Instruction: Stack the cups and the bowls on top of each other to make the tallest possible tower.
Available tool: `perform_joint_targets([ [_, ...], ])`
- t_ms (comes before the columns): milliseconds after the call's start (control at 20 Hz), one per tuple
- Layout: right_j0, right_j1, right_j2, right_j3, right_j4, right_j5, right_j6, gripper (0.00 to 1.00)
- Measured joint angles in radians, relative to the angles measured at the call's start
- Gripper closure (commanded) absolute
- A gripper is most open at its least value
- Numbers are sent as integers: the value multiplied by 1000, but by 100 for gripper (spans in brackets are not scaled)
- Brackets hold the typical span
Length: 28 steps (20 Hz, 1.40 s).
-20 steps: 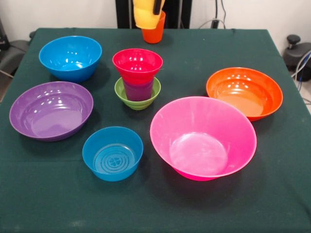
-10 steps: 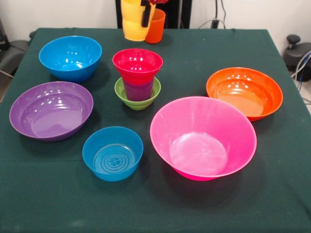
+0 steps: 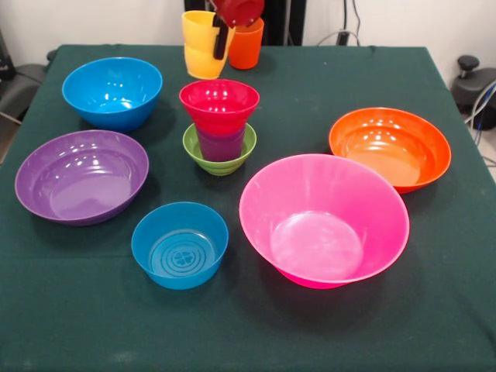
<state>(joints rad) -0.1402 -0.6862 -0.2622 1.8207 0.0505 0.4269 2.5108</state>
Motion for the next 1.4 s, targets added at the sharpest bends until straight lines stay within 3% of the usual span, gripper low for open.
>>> perform_joint_targets([
  [850, -7, 45, -11, -14, 0, 0, 0, 100],
  [1100, 4, 19, -21, -15, 6, 16, 0, 100],
  [1400, 46, -57, -40, -15, 25, 115, 0, 100],
])
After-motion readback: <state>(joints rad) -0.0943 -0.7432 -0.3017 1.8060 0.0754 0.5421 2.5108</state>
